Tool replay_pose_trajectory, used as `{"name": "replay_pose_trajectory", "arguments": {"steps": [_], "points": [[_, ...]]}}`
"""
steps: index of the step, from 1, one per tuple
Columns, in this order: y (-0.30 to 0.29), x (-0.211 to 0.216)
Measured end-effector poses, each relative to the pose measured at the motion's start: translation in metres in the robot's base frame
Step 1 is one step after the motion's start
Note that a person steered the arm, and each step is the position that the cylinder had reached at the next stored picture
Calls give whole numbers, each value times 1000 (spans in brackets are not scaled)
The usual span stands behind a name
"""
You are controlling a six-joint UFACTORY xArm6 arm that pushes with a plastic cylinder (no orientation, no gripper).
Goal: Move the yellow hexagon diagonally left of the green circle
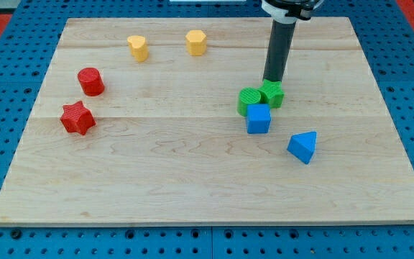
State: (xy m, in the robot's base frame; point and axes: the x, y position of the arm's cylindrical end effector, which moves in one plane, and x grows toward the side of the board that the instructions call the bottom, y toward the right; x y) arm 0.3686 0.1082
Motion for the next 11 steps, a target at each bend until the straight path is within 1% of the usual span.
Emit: {"name": "replay_pose_trajectory", "arguments": {"steps": [2, 3, 4, 5, 6, 7, 8, 9, 10, 11], "points": [[-1, 13], [-16, 5], [-12, -56], [-38, -117], [-116, -133], [-174, -111], [-171, -73], [-203, -45], [-230, -47], [-250, -30]]}}
